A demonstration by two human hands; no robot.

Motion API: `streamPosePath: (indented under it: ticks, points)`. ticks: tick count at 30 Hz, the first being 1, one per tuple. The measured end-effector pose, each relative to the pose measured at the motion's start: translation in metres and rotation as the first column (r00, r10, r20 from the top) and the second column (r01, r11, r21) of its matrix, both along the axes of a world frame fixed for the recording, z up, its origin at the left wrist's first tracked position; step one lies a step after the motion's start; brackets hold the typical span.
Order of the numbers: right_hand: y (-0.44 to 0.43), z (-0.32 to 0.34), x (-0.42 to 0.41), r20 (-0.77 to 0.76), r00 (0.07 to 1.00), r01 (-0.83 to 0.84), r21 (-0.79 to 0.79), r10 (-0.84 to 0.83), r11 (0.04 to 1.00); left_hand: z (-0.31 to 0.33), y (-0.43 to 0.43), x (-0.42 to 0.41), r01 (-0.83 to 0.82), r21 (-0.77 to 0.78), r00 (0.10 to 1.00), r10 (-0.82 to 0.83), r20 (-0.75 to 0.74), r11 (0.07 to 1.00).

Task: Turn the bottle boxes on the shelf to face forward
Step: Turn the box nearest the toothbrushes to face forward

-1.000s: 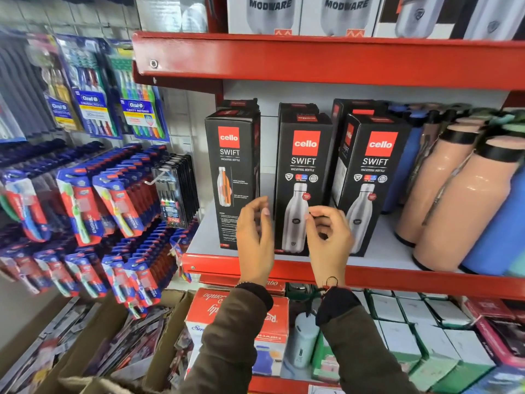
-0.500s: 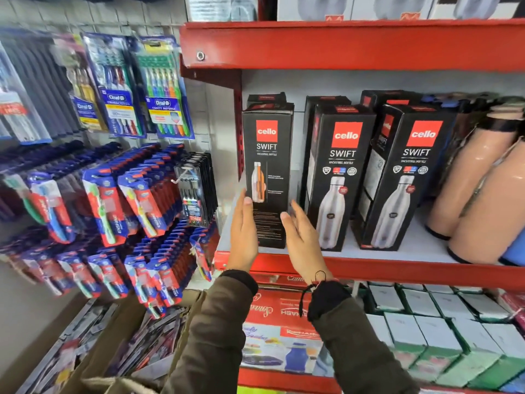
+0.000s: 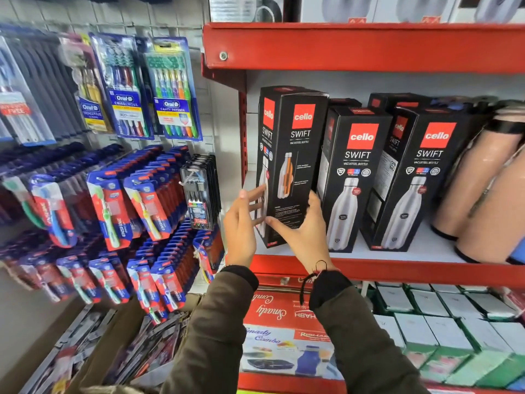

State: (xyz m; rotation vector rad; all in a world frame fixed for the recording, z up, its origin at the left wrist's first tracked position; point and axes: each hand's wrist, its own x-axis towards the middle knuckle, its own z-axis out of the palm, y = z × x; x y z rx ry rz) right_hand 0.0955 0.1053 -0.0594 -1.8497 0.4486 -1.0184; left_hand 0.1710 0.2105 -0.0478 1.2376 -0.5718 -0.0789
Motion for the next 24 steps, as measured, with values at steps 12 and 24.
streamPosePath:
  ticks: [12, 24]
  points:
    - [-0.009, -0.004, 0.003, -0.009, 1.0, -0.007, 0.026, 0.007, 1.0, -0.011, -0.014, 0.027, -0.107, 0.135, 0.988, 0.09, 0.129, 0.985]
    - [-0.017, -0.01, 0.006, -0.149, 0.983, -0.119, -0.053, 0.11, 0.992, -0.018, -0.016, 0.032, 0.043, 0.165, 0.996, -0.056, 0.074, 0.985]
